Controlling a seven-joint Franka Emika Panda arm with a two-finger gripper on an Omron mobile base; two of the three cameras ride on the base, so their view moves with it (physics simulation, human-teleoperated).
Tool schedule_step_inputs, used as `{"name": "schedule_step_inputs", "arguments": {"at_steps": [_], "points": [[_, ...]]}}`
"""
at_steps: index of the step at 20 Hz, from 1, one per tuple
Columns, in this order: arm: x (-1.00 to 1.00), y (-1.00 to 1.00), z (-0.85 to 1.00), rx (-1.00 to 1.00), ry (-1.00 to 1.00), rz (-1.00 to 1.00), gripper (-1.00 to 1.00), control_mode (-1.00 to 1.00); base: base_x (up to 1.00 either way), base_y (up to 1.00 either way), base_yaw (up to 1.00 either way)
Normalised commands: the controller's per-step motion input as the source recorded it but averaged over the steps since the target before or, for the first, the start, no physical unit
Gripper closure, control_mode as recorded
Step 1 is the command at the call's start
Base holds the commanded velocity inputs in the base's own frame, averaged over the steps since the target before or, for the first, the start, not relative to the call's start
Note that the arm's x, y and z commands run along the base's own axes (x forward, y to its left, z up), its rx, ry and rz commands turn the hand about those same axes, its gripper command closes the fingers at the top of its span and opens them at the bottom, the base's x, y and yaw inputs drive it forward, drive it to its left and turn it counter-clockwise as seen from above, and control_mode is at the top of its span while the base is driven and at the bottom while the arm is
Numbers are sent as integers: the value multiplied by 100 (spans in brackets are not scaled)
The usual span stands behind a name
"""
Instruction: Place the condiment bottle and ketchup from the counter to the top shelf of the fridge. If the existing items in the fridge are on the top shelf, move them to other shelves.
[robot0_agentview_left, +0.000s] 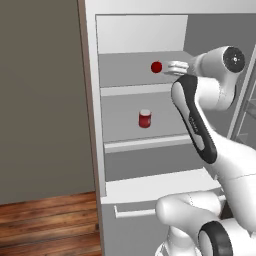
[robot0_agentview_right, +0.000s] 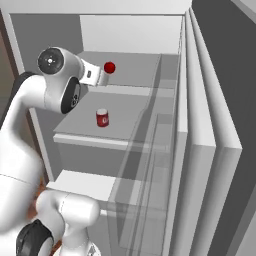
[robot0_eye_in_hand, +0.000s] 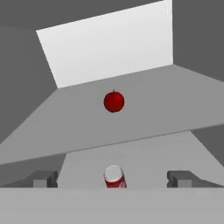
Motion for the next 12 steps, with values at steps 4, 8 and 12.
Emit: {"name": "schedule_step_inputs", "arguments": {"at_steps": [4, 8, 12], "points": [[55, 0, 0, -1, 4, 0, -100, -100, 0, 0, 0], [58, 0, -2, -4, 6, 0, -100, -100, 0, 0, 0], [57, 5, -8, -10, 8, 0, -100, -100, 0, 0, 0]]}}
